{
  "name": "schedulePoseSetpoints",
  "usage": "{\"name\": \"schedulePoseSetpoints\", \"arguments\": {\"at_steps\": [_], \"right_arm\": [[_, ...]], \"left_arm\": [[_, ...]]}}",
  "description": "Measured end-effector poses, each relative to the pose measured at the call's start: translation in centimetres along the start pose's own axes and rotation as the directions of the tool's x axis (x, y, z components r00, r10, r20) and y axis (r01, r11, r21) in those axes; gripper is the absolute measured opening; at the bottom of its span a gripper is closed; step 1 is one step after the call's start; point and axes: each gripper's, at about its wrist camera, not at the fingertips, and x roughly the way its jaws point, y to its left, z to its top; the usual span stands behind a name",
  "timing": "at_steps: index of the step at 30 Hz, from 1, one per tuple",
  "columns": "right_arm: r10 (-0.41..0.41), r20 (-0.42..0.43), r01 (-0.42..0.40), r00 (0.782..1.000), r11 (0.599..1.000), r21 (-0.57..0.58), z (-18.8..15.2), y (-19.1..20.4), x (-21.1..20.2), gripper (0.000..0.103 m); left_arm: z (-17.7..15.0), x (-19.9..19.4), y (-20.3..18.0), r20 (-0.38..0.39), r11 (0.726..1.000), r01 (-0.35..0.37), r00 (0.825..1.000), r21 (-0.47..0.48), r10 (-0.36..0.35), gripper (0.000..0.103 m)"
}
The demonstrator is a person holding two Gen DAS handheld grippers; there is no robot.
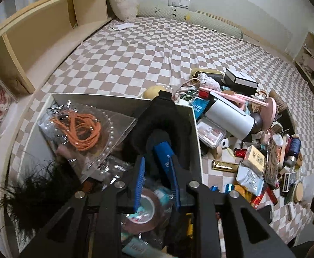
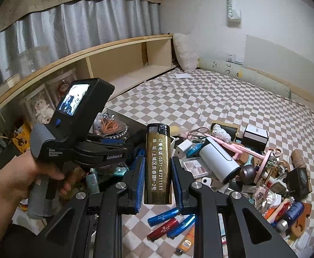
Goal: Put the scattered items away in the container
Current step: 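Lower the left gripper into the shoebox and open it to drop the blue lighter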
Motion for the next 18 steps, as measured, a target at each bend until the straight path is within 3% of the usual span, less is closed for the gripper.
{"name": "schedulePoseSetpoints", "arguments": {"at_steps": [1,14,16,18], "right_arm": [[0.002,-0.002,-0.002,1.000,1.000,-0.001,0.0,0.1,0.1,0.025],[0.057,-0.053,-0.055,0.997,0.998,0.033,1.2,1.4,3.9,0.025],[0.058,-0.063,-0.056,0.996,0.998,0.037,1.5,1.6,4.8,0.025],[0.055,-0.071,-0.053,0.996,0.998,0.032,1.9,1.9,5.7,0.025]], "left_arm": [[-0.2,-0.2,0.1,0.006,1.000,-0.006,1.000,0.006,0.006,0.050],[-2.1,-5.3,3.2,0.118,0.998,-0.047,0.992,-0.042,0.052,0.052],[-2.3,-6.0,3.7,0.136,0.997,-0.053,0.989,-0.053,0.060,0.059],[-2.4,-6.7,4.1,0.153,0.996,-0.060,0.986,-0.062,0.069,0.061]]}}
